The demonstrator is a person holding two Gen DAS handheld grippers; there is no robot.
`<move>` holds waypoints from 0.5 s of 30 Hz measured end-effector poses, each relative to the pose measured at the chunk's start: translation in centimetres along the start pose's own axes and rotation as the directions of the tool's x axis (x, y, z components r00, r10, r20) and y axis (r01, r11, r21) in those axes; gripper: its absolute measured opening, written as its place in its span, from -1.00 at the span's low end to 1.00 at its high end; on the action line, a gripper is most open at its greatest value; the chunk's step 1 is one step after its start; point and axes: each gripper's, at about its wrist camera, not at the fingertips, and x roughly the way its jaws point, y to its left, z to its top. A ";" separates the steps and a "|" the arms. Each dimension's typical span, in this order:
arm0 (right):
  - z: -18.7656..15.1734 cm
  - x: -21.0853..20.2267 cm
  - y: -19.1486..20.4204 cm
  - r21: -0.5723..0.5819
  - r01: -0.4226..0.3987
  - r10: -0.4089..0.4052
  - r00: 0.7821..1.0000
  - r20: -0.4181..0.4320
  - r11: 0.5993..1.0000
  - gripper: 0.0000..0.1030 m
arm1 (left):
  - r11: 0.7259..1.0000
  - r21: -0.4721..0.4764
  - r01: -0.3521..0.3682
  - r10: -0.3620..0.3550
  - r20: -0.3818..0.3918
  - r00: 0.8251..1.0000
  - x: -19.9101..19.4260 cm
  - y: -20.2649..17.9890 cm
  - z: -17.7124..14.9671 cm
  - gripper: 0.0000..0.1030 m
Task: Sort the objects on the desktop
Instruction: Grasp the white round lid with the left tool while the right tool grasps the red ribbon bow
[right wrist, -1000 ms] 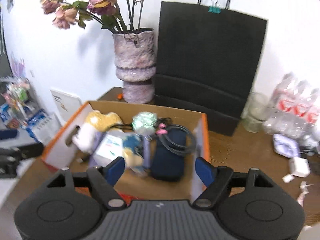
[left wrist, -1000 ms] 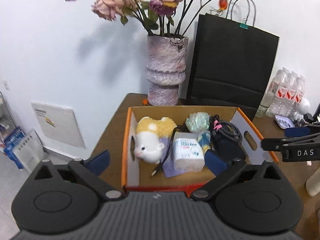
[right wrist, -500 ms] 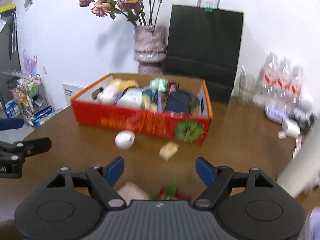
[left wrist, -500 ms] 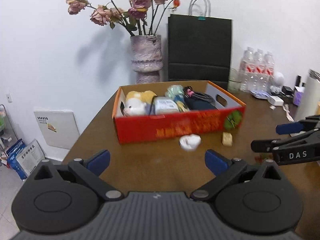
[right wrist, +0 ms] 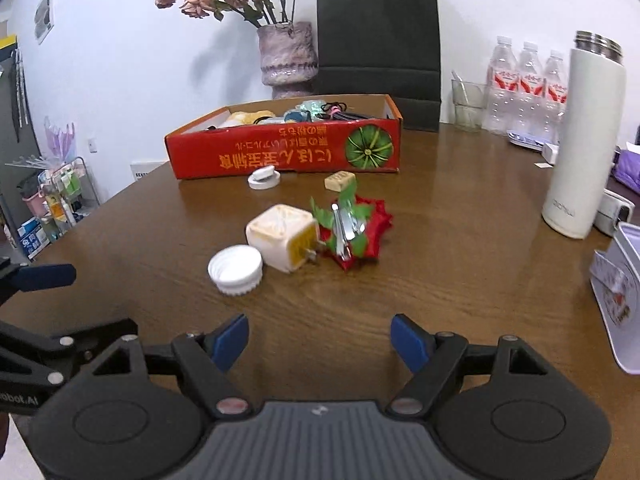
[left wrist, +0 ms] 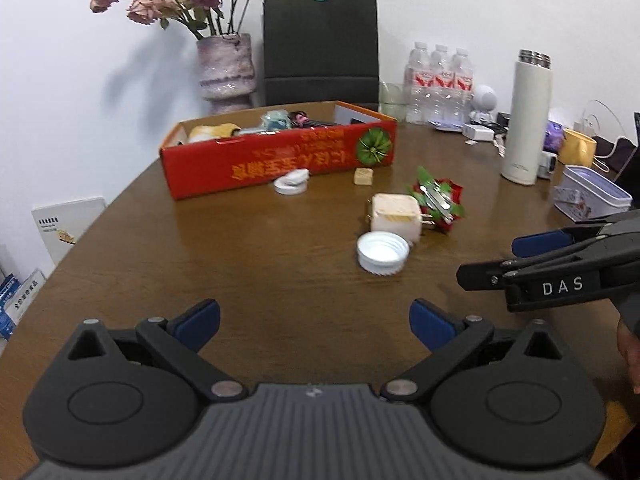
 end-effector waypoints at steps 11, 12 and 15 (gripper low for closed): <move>3.7 2.5 -2.4 0.067 0.008 -0.010 0.999 0.043 0.998 0.25 | 0.997 0.017 0.073 -0.073 0.005 0.997 3.5 -1.8 2.0 0.68; 4.2 3.0 -2.4 0.064 0.008 -0.011 0.999 0.045 0.998 0.22 | 0.997 0.024 0.079 -0.079 0.015 0.997 4.0 -2.1 2.5 0.68; 5.5 4.9 -3.2 0.097 -0.010 0.006 0.999 0.036 0.995 0.13 | 0.994 0.040 0.101 -0.102 0.022 0.995 5.8 -2.8 3.5 0.61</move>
